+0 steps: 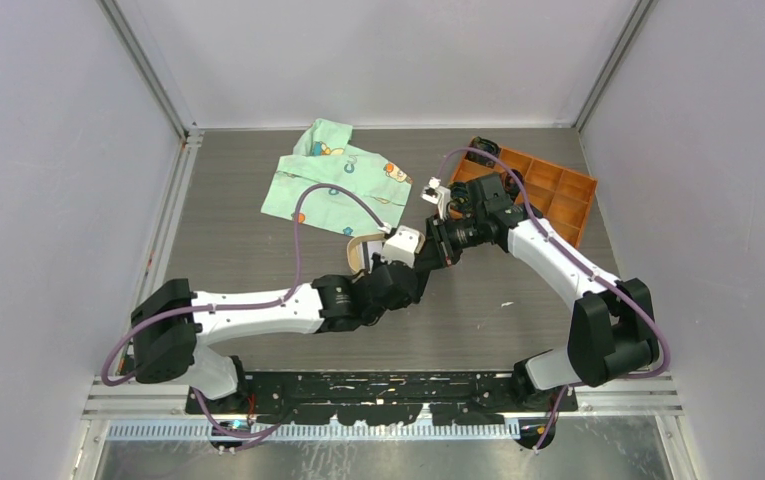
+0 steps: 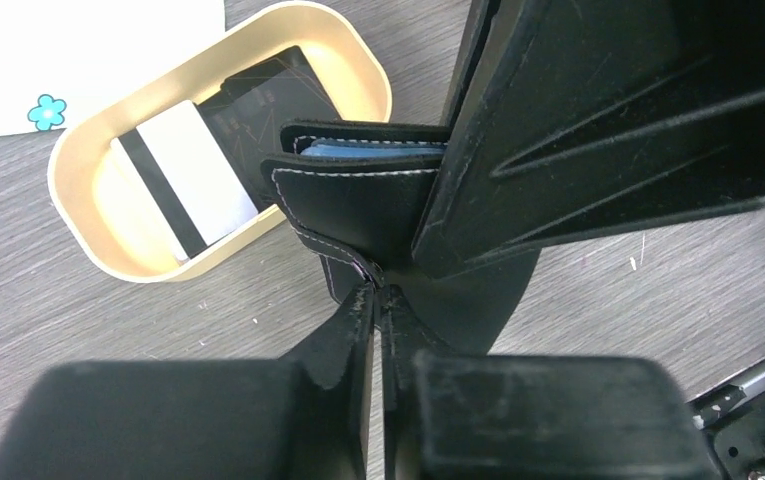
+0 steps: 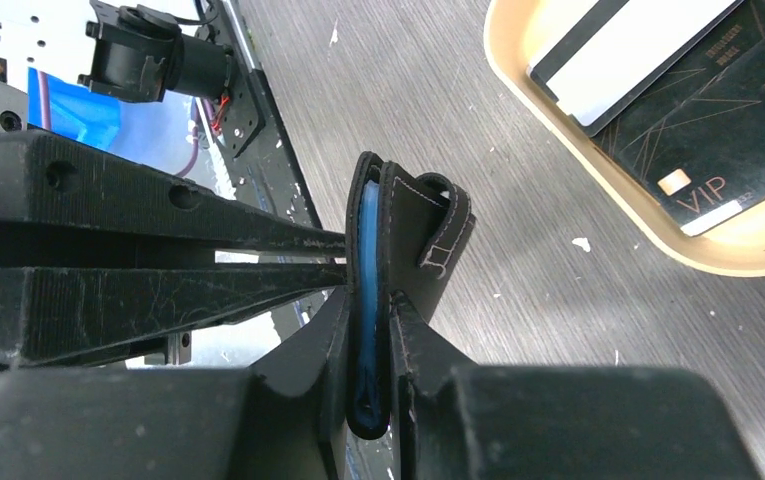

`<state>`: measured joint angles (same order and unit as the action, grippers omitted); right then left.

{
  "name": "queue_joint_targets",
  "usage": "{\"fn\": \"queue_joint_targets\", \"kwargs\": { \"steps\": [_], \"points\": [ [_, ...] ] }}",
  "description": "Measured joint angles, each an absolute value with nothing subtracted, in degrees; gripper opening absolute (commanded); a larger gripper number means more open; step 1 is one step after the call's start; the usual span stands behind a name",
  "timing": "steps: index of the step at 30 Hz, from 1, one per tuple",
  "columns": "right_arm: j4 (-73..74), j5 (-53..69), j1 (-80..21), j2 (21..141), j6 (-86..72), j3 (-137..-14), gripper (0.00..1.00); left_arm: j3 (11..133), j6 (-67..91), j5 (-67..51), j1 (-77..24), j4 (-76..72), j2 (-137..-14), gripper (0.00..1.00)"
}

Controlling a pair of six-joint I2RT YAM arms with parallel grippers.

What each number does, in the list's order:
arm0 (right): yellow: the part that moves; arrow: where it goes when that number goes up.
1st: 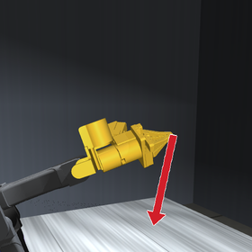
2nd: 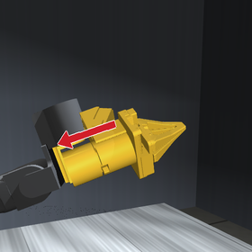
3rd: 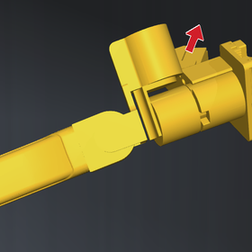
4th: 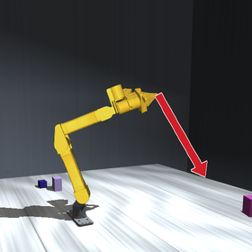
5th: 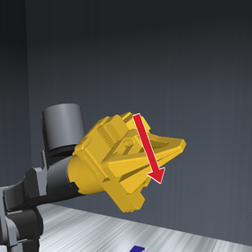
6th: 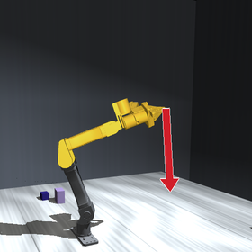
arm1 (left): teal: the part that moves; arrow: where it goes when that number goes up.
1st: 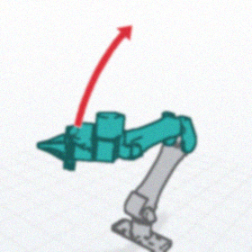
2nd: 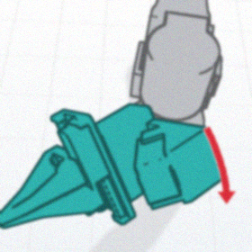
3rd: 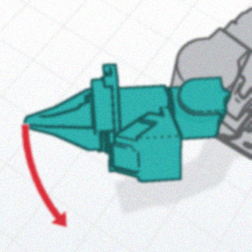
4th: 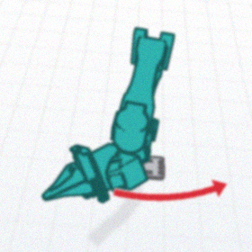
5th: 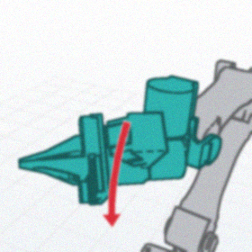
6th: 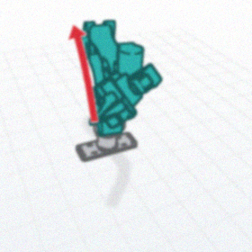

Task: Put the credit cards into the card holder
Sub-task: Open the card holder at the center of the board.

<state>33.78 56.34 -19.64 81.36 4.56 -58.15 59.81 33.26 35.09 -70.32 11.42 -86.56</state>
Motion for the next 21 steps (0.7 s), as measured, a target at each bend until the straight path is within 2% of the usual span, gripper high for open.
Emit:
{"fn": "queue_joint_targets", "kwargs": {
  "steps": [21],
  "points": [
    [36.58,56.42,-19.81,81.36,7.03,-58.96,0.01,46.26,29.28,26.37,-64.34,4.99,-72.42,0.0]
  ]
}}
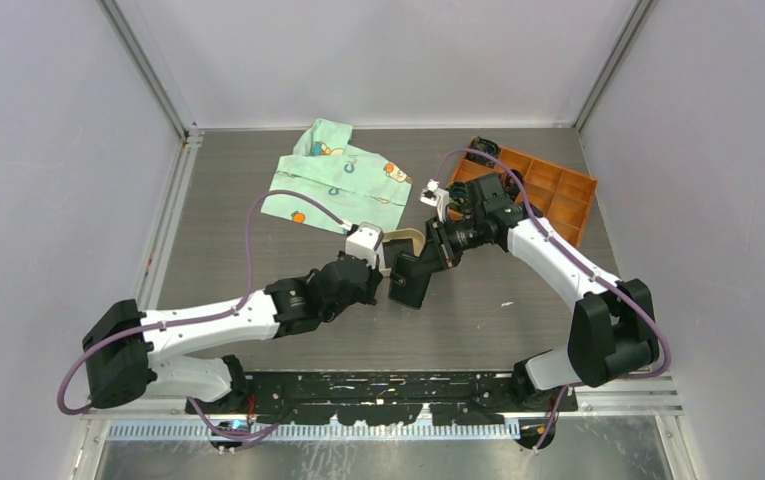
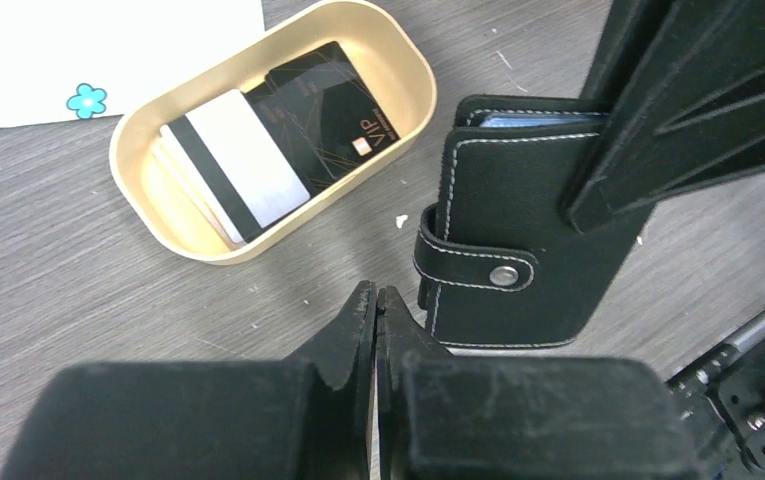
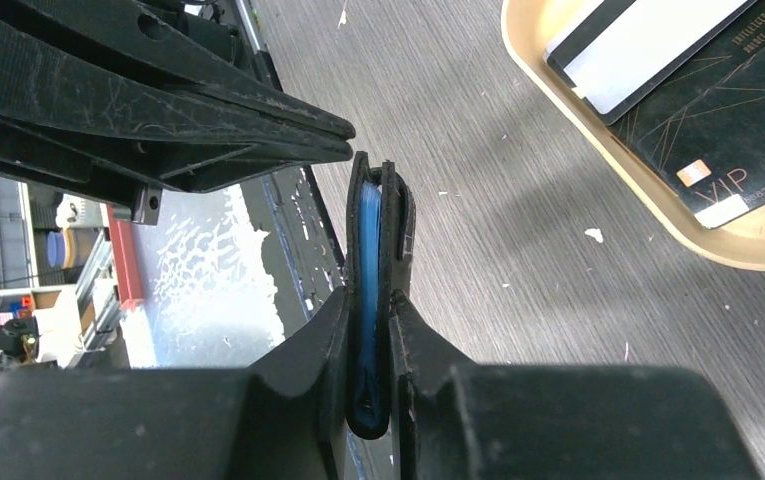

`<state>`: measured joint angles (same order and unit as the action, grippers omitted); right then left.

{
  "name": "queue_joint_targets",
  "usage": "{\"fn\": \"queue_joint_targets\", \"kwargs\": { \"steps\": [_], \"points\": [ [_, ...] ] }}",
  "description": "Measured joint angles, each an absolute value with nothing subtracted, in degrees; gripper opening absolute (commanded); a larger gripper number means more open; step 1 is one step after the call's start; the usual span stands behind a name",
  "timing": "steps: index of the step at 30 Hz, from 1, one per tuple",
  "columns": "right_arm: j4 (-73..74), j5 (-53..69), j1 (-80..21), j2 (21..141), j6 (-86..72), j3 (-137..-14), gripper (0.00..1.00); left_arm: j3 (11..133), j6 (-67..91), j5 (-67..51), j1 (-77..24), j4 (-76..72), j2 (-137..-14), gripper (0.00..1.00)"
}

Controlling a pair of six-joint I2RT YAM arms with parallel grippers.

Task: Put the credit cards into the card holder
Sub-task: Open the card holder at the center of the board.

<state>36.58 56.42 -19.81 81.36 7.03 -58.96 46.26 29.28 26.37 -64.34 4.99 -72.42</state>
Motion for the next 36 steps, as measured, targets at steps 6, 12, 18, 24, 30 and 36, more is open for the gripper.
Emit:
{"fn": "queue_joint_targets", "kwargs": {
  "steps": [6,12,18,24,30,36],
  "points": [
    [37.19,56.21,-19.81,81.36,7.46,-58.96,0.01,43.79,29.82,20.8,-63.99,2.04,-69.63,0.27],
    [37.36,56.01,-19.81,81.38,7.6,-58.96,0.01,44.03,33.39,18.31,-64.73,2.33,-69.34,0.47],
    [37.36,56.01,-19.81,81.47,7.64,-58.96,0.01,49.98,33.89,21.41,-67.13,5.43,-73.12,0.5],
    [37.39,55.99,-19.81,81.89,7.68,-58.96,0.01,56.1,32.64,24.1,-67.44,9.32,-78.96,0.5],
    [37.41,55.9,-19.81,81.91,7.84,-58.96,0.01,60.12,31.57,26.83,-67.51,13.87,-83.11,0.47],
    [37.39,55.92,-19.81,82.17,7.88,-58.96,0.01,60.12,30.59,27.4,-67.55,15.07,-83.9,0.46]
  ]
}}
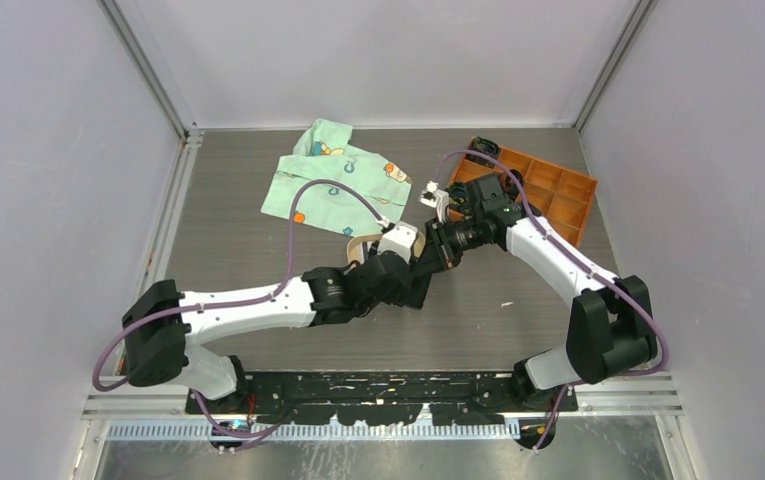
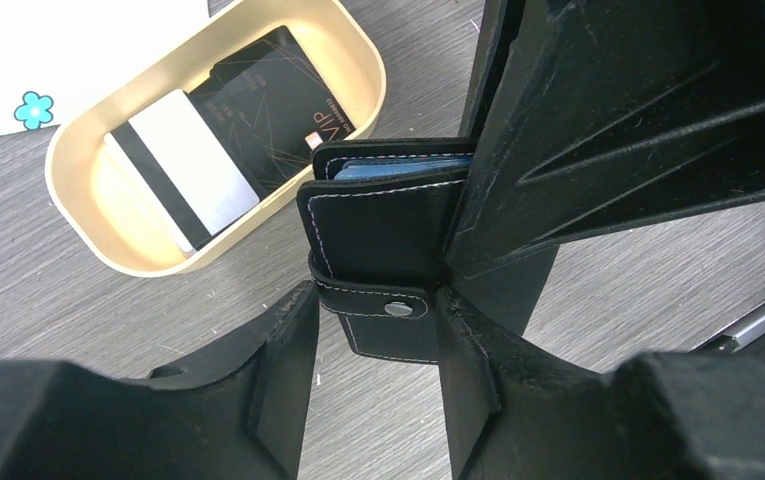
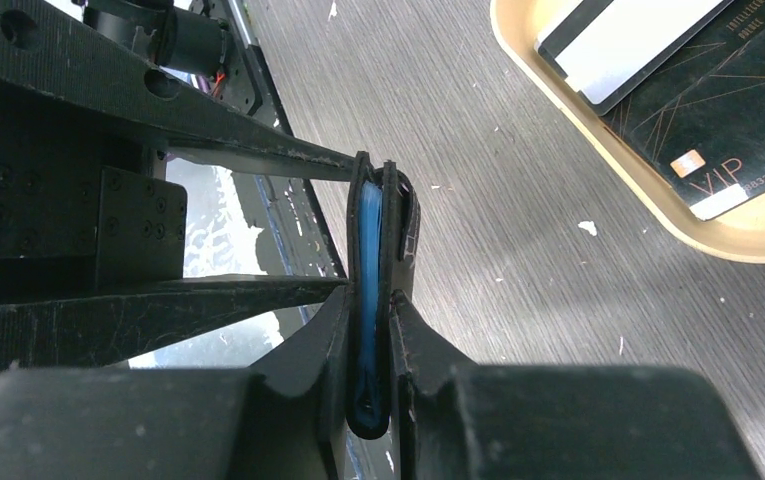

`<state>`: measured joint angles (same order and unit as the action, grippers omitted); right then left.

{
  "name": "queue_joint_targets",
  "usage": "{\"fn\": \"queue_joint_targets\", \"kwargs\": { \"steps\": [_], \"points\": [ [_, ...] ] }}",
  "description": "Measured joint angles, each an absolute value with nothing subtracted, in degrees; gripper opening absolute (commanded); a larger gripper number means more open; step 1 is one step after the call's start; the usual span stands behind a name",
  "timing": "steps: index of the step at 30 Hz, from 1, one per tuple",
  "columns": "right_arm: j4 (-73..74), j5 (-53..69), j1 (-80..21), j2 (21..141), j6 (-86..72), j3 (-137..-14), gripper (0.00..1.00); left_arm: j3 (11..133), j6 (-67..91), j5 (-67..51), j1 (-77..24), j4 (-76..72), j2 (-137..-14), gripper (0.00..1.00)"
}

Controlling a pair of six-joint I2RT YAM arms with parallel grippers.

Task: Put the credit cards into the card holder
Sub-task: Open the card holder at the center of the board.

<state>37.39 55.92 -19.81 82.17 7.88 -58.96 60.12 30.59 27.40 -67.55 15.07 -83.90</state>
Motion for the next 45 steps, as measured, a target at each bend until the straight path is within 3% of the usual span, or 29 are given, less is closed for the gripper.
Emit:
{"fn": "queue_joint_targets", "kwargs": {
  "steps": [11,33,42,45],
  "points": [
    [36.49,55.55,-19.84,82.65,8.71,-58.98,0.01,60.2,27.35,28.49,-68.27,12.95,-86.15,0.0],
    [34.61,55.46,-20.25,82.65,9.56,-59.92,0.01,51.92,26.0,28.88,-66.39,5.34,-79.0,0.0],
    [37.95,55.59,-20.14,82.65,9.78,-60.01,0.01,46.3,29.39,35.03,-61.63,5.72,-75.99,0.0],
    [40.14,55.77,-20.14,82.67,12.38,-60.03,0.01,42.09,29.04,31.94,-60.97,2.7,-73.17,0.28]
  ]
}}
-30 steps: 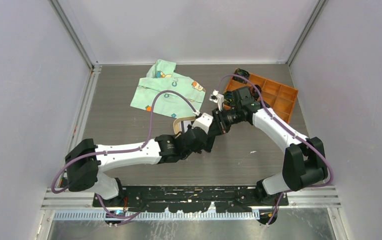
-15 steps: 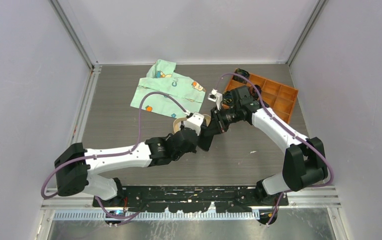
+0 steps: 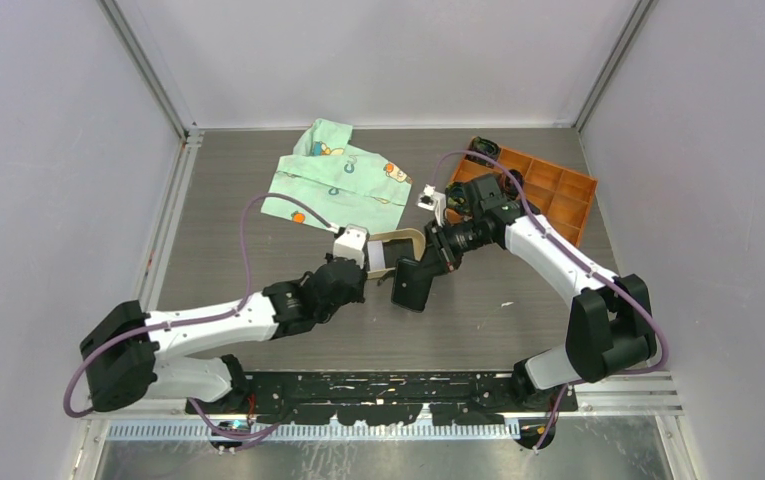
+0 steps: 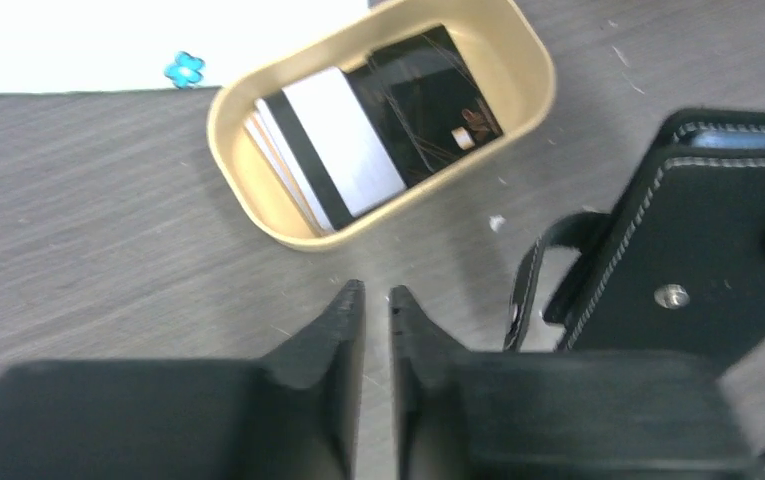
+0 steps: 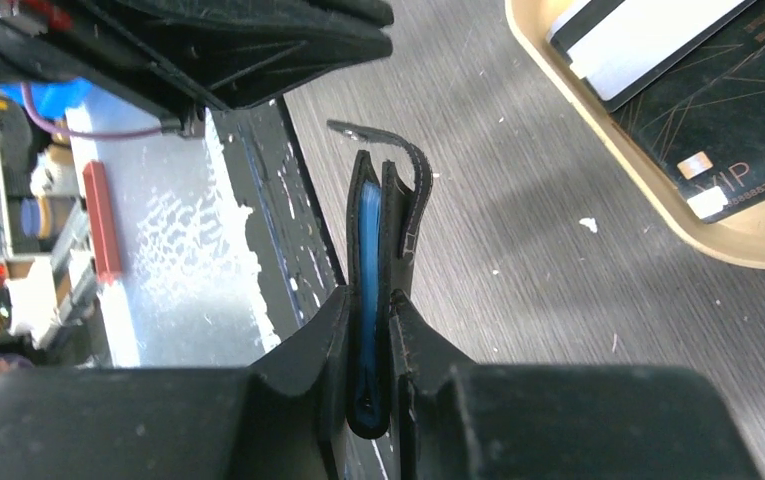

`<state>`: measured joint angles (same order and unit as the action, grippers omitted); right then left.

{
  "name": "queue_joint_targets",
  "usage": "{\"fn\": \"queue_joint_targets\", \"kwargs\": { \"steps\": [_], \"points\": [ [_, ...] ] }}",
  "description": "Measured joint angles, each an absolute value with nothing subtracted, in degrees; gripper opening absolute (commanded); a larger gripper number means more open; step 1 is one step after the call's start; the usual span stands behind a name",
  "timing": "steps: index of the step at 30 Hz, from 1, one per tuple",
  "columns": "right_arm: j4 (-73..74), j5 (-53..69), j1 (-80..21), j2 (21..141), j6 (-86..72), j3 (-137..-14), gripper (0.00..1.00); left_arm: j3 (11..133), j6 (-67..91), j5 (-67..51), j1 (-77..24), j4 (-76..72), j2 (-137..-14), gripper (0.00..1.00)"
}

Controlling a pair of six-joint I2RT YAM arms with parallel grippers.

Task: Put the credit cards into the card holder
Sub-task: Open the card holder at the center of the board.

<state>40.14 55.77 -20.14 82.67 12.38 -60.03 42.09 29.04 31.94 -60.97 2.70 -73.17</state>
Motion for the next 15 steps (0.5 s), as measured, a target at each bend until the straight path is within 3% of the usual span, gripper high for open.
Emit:
{"fn": "queue_joint_targets", "kwargs": {
  "steps": [7,10,15],
  "points": [
    [48.73,58.67,-20.21,82.48,27.92,-60.49,0.01,33.85,25.87,20.49,-59.77,0.75,-60.38,0.93],
    [51.72,59.51,-20.6,81.1,37.1,-59.46,0.03,29.02,25.45,14.28,-59.42,-1.13,-51.48,0.99],
    [59.48,61.1,-21.21,79.13,53.89,-57.36,0.05,23.9,25.74,3.66,-59.11,-5.04,-42.52,0.96]
  ]
}}
